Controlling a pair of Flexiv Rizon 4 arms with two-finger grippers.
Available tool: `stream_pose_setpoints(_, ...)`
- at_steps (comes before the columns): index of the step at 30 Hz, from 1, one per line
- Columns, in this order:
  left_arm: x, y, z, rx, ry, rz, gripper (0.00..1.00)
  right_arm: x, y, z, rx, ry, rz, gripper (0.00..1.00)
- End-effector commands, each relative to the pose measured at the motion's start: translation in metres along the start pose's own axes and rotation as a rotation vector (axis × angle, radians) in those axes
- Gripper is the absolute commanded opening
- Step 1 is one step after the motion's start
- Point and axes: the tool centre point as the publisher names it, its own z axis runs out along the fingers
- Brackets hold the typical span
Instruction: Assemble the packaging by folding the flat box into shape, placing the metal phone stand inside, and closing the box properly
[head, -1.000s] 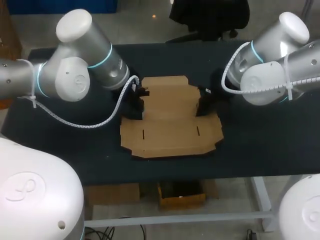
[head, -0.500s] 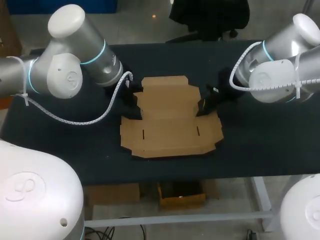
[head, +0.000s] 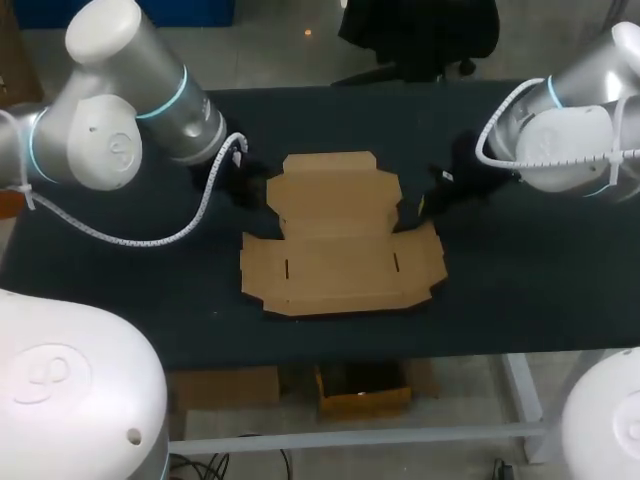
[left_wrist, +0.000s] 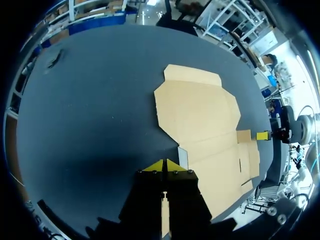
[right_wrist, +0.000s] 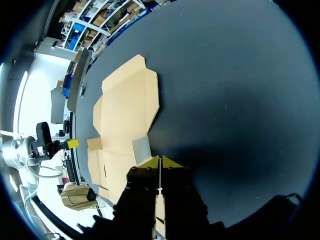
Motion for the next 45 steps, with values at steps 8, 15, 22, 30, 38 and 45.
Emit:
stream_pose_setpoints(8, 0.002, 0.017, -0.033, 0.018, -0.042, -0.010, 0.00, -0.008, -0.016, -0.033, -0.003, -0.010, 0.003, 0.00)
stream_pose_setpoints(15, 0.007, 0.026, -0.048, -0.022, -0.025, 0.000, 0.00, -0.010, -0.027, -0.051, 0.004, -0.010, 0.000, 0.00)
stream_pose_setpoints(22, 0.011, 0.047, -0.066, -0.071, -0.007, 0.036, 0.00, -0.009, -0.051, -0.070, 0.011, -0.029, -0.024, 0.00)
stream_pose_setpoints(30, 0.017, 0.085, -0.084, -0.105, 0.010, 0.080, 0.00, -0.009, -0.088, -0.084, 0.017, -0.065, -0.061, 0.00)
stream_pose_setpoints(38, 0.018, 0.122, -0.086, -0.127, -0.004, 0.069, 0.00, -0.021, -0.120, -0.085, 0.025, -0.076, -0.077, 0.00)
stream_pose_setpoints(45, 0.012, 0.148, -0.078, -0.152, 0.031, 0.043, 0.00, -0.039, -0.143, -0.076, 0.032, -0.066, -0.060, 0.00)
